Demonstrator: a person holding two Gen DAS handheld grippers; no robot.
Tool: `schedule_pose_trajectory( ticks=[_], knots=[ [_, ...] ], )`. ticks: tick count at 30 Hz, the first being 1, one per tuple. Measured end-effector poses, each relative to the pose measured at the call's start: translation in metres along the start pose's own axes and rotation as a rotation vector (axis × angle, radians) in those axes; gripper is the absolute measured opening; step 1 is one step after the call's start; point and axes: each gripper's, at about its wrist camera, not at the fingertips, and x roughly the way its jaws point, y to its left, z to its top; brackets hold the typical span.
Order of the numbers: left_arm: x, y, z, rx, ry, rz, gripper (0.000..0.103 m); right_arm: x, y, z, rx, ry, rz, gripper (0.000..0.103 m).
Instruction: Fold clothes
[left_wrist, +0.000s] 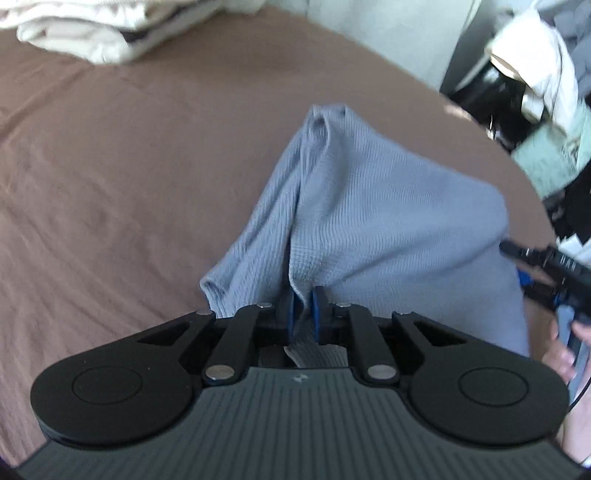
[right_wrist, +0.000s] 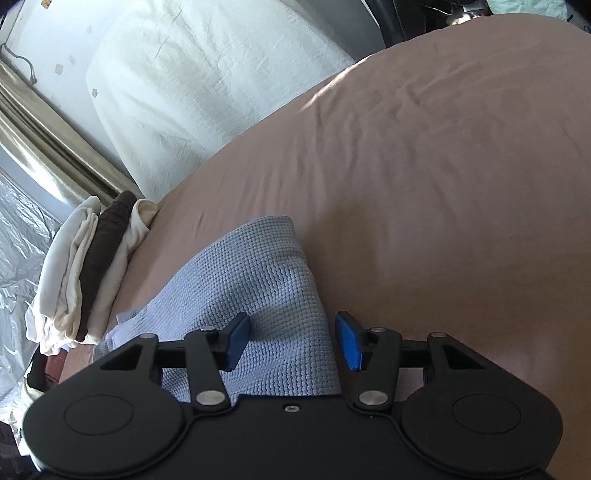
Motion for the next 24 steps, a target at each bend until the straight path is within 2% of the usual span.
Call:
schedule_pose_trajectory(
  ticks=[1,2,3,4,6,8,9,11,13,15,17,18,19,20,23,24],
  knots=[
    [-0.006,-0.002,0.000,0.022,-0.039,0.008,0.012,0.000,0.000,0.000,0.000,-0.001,0.006,0.057],
    [-0.014,-0.002,0.000,0.033,-0.095,-0.019,0.012,0.000,0.000,0.000,-0.001,-0.001,0.010,0.057],
    [-0.022,-0.001,0.000,0.021,-0.149,-0.080,0.018,0.000,0.000,0.000,-0.002,0.000,0.011,0.057],
    [-0.026,0.000,0.003,0.008,-0.177,-0.119,0.030,0.001,0.000,0.000,-0.005,0.001,0.010,0.057],
    [-0.030,0.000,0.012,-0.011,-0.215,-0.174,0.047,0.002,0.001,-0.002,-0.020,0.003,0.003,0.057],
    [-0.028,-0.001,0.021,-0.028,-0.229,-0.206,0.048,0.002,0.002,-0.004,-0.038,0.005,-0.004,0.057],
    [-0.021,-0.002,0.026,-0.035,-0.215,-0.200,0.049,0.001,0.004,-0.005,-0.051,0.006,-0.009,0.057],
    [-0.007,-0.003,0.035,-0.049,-0.187,-0.190,0.058,-0.001,0.010,-0.005,-0.087,0.009,-0.015,0.057],
    [0.010,-0.009,0.041,-0.021,-0.179,-0.118,0.064,-0.002,0.015,-0.005,-0.123,0.008,-0.024,0.057],
    [0.020,-0.016,0.044,0.055,-0.194,-0.035,0.067,-0.002,0.015,-0.005,-0.129,0.017,-0.025,0.058],
    [0.028,-0.025,0.048,0.141,-0.182,-0.007,0.061,-0.002,0.013,-0.004,-0.108,0.027,-0.004,0.059],
    [0.033,-0.031,0.051,0.184,-0.169,-0.003,0.022,-0.003,0.011,-0.003,-0.097,0.029,0.005,0.059],
    [0.039,-0.038,0.054,0.239,-0.142,0.015,0.003,-0.003,0.009,-0.002,-0.086,0.030,0.012,0.059],
    [0.041,-0.046,0.057,0.286,-0.133,0.043,0.004,-0.004,0.008,-0.001,-0.076,0.031,0.019,0.059],
    [0.030,-0.072,0.059,0.456,-0.230,0.114,0.004,-0.003,0.001,0.000,-0.034,0.037,0.039,0.059],
    [0.029,-0.075,0.062,0.473,-0.241,0.133,0.004,-0.003,0.000,0.000,-0.025,0.040,0.042,0.059]
  ],
)
